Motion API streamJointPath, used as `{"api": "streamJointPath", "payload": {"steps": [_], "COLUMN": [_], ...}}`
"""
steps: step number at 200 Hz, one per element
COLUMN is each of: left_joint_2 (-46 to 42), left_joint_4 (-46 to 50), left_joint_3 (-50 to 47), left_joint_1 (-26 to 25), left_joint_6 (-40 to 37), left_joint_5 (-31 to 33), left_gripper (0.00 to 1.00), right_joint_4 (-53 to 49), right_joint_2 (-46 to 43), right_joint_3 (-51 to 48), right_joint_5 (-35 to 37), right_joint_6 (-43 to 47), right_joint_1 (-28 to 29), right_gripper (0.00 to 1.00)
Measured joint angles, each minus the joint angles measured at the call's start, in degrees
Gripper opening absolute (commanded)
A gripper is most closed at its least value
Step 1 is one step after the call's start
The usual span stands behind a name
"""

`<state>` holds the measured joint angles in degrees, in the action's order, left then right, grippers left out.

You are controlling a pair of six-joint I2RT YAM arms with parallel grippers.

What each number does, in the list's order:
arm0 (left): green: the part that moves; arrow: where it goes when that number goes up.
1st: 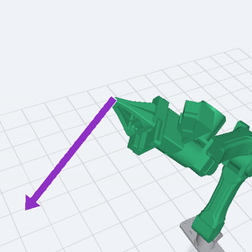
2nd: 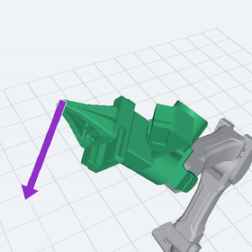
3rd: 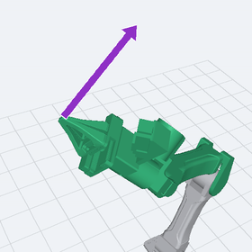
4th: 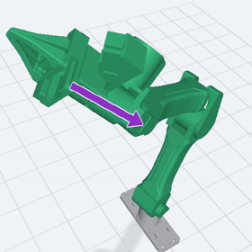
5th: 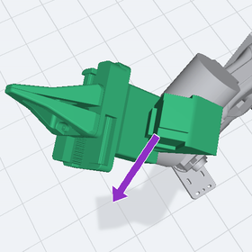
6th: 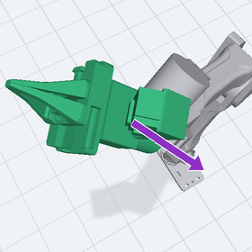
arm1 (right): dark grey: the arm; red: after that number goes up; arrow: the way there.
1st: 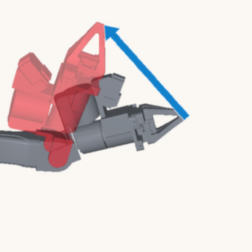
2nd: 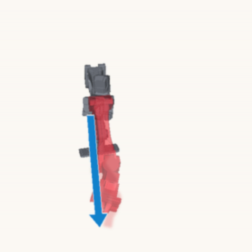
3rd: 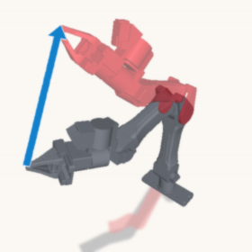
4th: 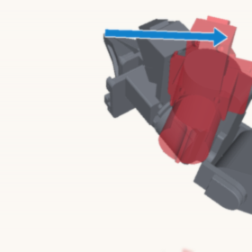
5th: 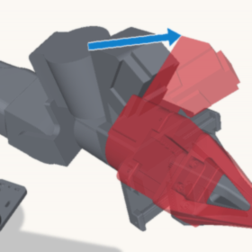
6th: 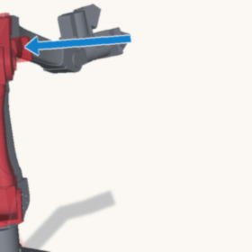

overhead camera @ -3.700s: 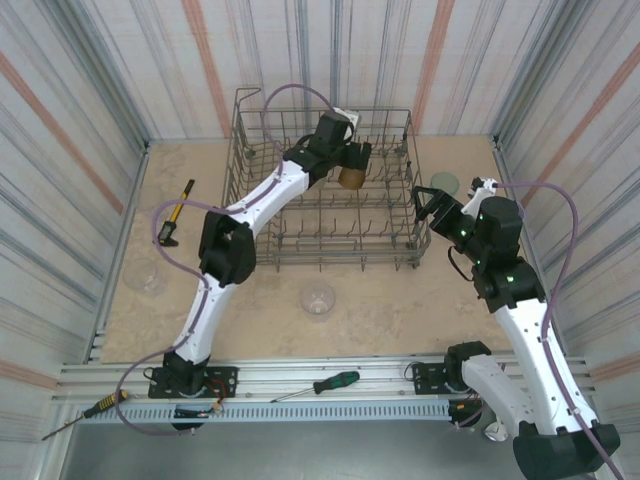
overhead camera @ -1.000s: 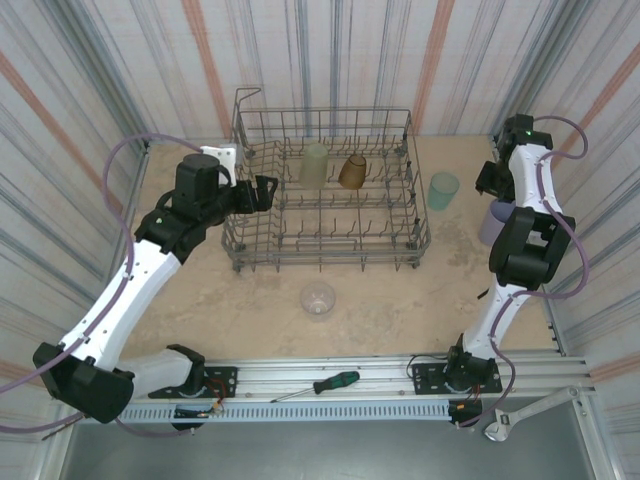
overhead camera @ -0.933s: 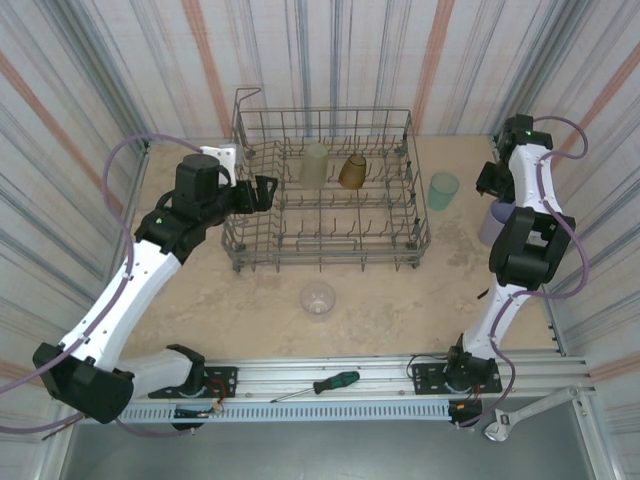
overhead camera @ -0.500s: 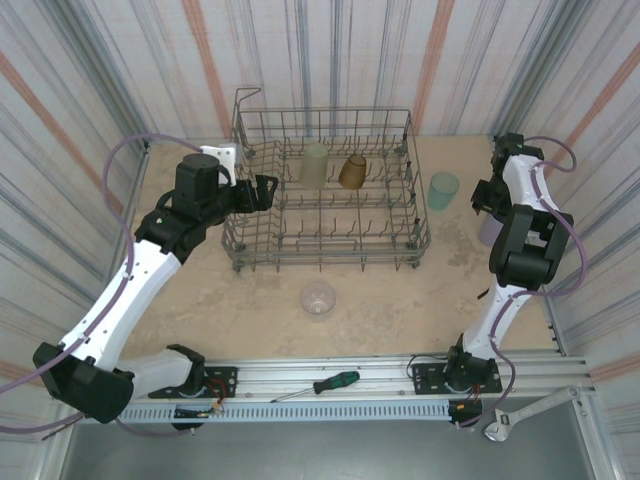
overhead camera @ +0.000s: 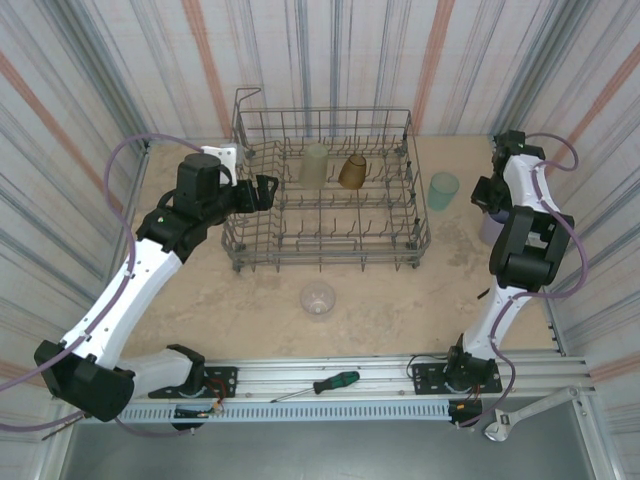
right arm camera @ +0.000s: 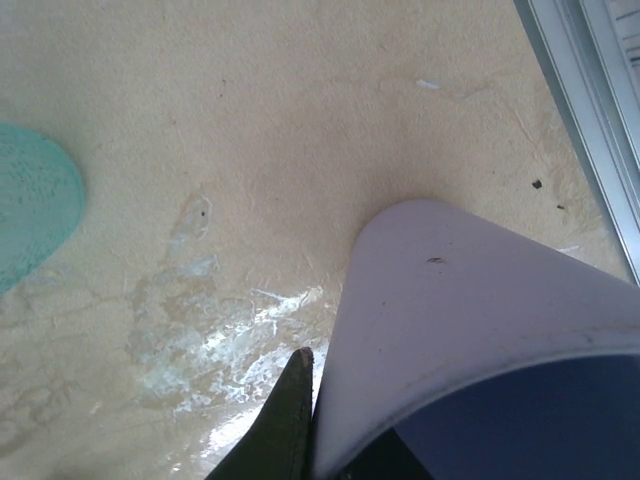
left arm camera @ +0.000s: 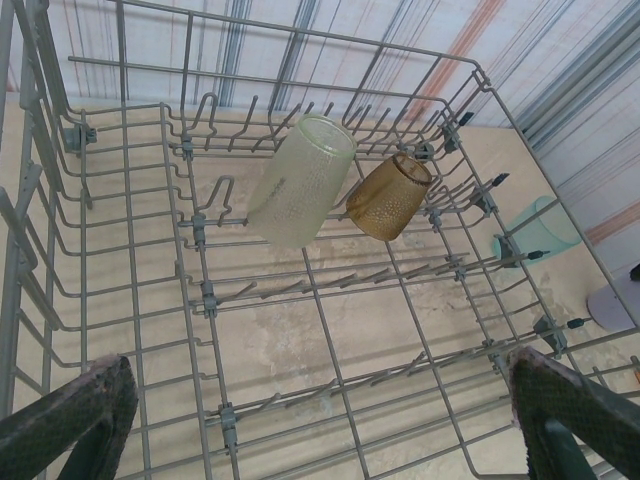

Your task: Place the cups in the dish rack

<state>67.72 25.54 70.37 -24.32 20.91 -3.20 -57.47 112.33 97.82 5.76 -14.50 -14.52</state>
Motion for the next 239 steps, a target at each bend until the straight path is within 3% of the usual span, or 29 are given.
{"api": "streamJointPath", "payload": {"steps": [77, 142, 239], "left_joint_2": [-0.02, 0.55, 5.57], "left_joint_4": [-0.02, -0.02, 0.46], "left_joint_3": [0.90, 1.20, 4.55], "left_joint_1": [0.00, 0.87, 1.88], "left_joint_6": [0.42, 1.14, 4.35], "left_joint_5": [-0.26, -3.08, -5.68], "left_gripper": [0.99, 0.99, 0.98], "right_joint_4": [0.31, 0.79, 5.05], "right_joint_2": [-12.87, -17.03, -26.73], "right_joint_3": [-0.90, -3.48, -6.32], "right_joint_5": [-1.53, -6.23, -19.26], "right_joint_6": [0.00, -0.44, -5.49], "right_joint_1": [2.16, 3.69, 5.55], "right_gripper": [0.00, 0.00, 0.00]}}
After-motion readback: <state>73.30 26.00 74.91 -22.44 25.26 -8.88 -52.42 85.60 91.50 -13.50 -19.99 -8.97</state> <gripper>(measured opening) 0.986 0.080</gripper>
